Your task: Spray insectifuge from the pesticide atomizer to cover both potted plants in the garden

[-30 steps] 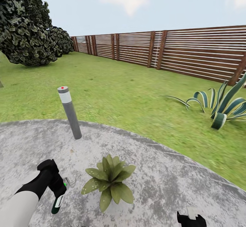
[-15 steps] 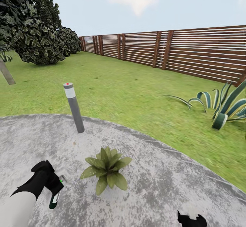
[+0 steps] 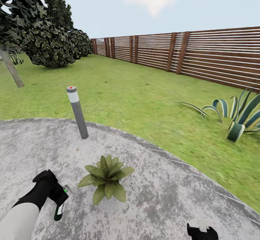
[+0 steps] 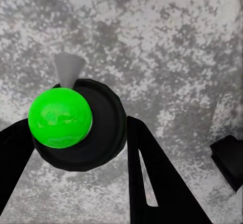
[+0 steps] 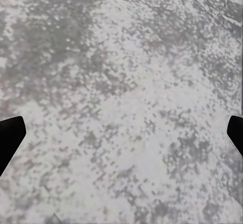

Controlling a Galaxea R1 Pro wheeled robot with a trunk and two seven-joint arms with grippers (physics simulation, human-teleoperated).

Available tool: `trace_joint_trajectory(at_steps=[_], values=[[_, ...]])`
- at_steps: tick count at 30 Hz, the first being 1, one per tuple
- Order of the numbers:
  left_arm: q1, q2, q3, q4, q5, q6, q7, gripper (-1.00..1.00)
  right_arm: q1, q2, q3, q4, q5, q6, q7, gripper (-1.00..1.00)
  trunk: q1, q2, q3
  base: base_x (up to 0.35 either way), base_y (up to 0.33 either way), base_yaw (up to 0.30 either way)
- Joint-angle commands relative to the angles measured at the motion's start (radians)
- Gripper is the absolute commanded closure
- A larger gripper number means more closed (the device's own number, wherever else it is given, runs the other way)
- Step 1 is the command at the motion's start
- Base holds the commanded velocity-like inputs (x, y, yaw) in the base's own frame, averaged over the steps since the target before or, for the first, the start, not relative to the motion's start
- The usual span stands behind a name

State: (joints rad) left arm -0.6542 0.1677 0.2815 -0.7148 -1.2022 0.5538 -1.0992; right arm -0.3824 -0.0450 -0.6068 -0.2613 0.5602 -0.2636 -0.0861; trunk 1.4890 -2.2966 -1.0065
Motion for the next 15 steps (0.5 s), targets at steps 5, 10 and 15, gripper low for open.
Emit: trace_joint_trajectory(at_steps=[5,10,15], values=[[-0.001,-0.002,0.010,0.001,-0.004,0.008,0.001,1.00,-0.001,-0.001,-0.007,0.002,0.012,-0.004,-0.001,-1.00,0.000,0.000,-0.001,-0.158,-0.186,0.024],[-0.001,-0.028,0.006,0.000,-0.013,0.011,0.004,1.00,-0.001,-0.001,-0.007,0.002,0.012,-0.003,-0.001,-1.00,0.000,0.000,-0.001,-0.028,-0.020,0.000],[-0.004,-0.097,-0.005,0.000,-0.021,0.093,0.008,1.00,-0.001,-0.002,-0.007,0.003,0.013,-0.003,-0.001,-1.00,0.000,0.000,-0.001,-0.001,-0.001,0.000]])
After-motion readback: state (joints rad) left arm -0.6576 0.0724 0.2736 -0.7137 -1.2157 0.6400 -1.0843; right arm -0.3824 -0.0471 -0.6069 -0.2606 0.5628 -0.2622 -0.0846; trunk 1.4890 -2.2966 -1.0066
